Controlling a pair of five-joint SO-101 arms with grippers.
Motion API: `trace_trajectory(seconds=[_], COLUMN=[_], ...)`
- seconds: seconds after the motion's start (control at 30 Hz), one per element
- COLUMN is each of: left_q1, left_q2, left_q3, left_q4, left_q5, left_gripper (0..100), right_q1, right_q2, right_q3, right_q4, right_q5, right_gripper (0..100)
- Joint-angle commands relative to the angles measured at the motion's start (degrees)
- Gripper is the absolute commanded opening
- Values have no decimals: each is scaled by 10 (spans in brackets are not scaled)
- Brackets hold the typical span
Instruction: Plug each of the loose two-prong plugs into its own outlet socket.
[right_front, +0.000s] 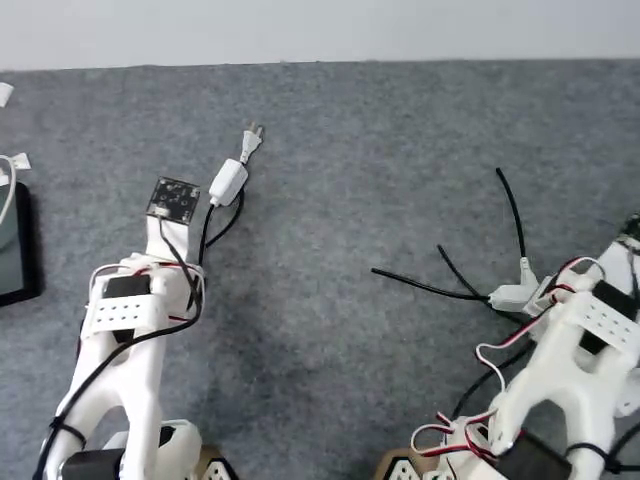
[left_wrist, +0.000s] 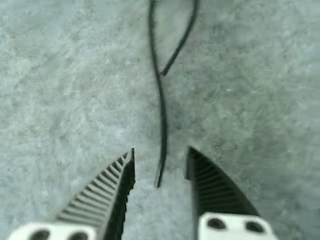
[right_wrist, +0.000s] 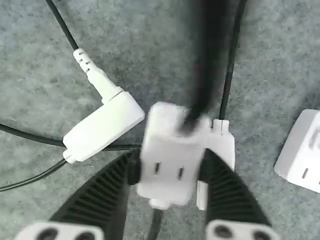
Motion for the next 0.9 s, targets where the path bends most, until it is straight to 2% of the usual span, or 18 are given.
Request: trace_trajectory(seconds=[0.0, 0.2, 0.47, 0.63, 0.73, 0.8, 0.87], left_q1=[34, 36, 40, 59, 66, 62, 53], left_q2=[22, 156, 381, 412, 443, 480, 508], left_q3=[-13, -137, -385, -432, -436, -457, -488], left_q4=[-55, -153, -158, -168, -230, -271, -261], left_q5=[-3, -2, -4, -6, -6, -7, -7], left_gripper=[195, 195, 195, 195, 187, 151, 101], right_q1=[-22, -29, -47, -51, -53, -53, -53], right_q2=[1, 3, 4, 4, 4, 4, 4], right_q3=[-45, -45, -30, -23, -23, -23, -23], right_q4=[7, 4, -22, -34, -32, -31, -30], right_q5=[-6, -10, -10, -7, -7, -7, -7], right_gripper=[262, 216, 213, 212, 212, 212, 212])
